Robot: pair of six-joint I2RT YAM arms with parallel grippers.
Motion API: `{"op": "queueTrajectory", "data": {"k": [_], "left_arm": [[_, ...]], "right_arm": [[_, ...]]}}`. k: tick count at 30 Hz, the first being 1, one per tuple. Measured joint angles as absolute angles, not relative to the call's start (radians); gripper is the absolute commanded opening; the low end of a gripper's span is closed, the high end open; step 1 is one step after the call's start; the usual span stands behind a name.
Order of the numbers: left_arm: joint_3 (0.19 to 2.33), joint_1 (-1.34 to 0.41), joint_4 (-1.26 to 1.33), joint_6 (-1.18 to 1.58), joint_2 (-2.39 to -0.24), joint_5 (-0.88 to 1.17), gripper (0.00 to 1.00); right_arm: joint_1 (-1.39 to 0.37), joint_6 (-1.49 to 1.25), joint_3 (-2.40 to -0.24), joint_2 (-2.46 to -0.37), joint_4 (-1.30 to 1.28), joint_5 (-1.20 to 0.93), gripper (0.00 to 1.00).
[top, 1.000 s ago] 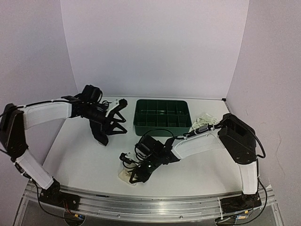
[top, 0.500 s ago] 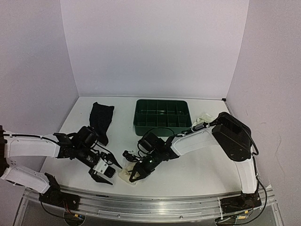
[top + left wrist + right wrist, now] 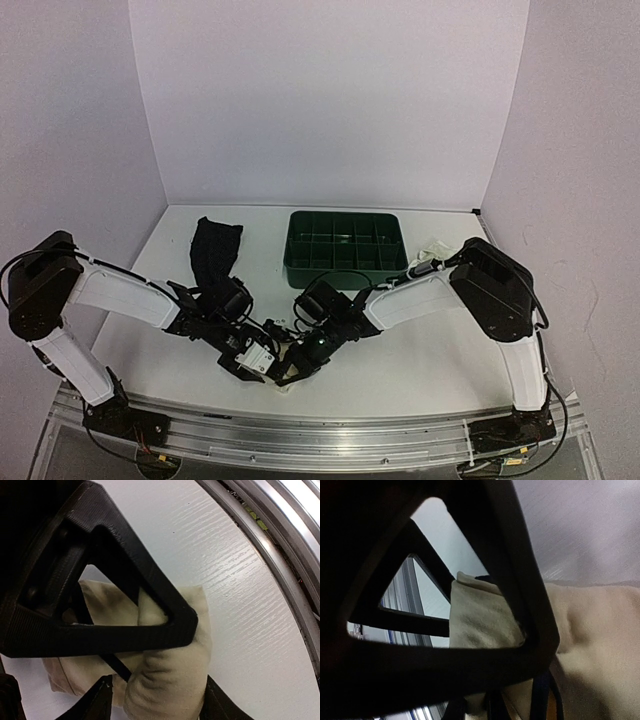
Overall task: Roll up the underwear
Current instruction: Roll the underwear to the center of the board.
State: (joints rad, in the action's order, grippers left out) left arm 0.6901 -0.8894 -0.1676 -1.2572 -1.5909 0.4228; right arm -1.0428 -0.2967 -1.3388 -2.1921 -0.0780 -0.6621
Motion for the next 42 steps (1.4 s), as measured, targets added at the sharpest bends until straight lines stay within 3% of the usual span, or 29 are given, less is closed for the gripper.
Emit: {"op": "queueTrajectory", "data": {"k": [5, 7, 8, 11, 17, 26, 30, 42], "left_arm": [[0.690, -0.892, -0.170, -1.256, -1.593, 0.404, 0.17], [0.692, -0.892, -0.179, -1.254, -1.591, 0.406, 0.03], [0.695, -0.892, -0.188, -1.257, -1.588, 0.410, 0.00], [0.701, -0.891, -0.226, -1.263, -1.572, 0.421, 0.00], [0.726, -0.889, -0.316, -1.205, -1.566, 0.443, 0.00], [0.854, -0.876, -0.443, -0.989, -1.680, 0.524, 0.00], [0.929, -0.831, -0.507, -0.906, -1.759, 0.606, 0.00], [1.056, -0.759, -0.625, -0.810, -1.897, 0.747, 0.00]], "right_arm": [[-1.041, -0.296, -1.339, -2.192, -0.077, -0.662, 0.00], [-1.041, -0.296, -1.339, -2.192, -0.077, -0.662, 0.09], [-1.040, -0.296, -1.339, -2.191, -0.078, -0.661, 0.17], [-1.039, -0.294, -1.339, -2.185, -0.085, -0.637, 0.39], [-1.050, -0.281, -1.271, -2.089, -0.065, -0.474, 0.55], [-1.107, -0.070, -0.875, -1.727, 0.194, -0.122, 0.54], [-1.208, 0.092, -0.742, -1.677, 0.354, -0.001, 0.52], [-1.319, 0.443, -0.932, -1.937, 0.457, 0.256, 0.48]]}}
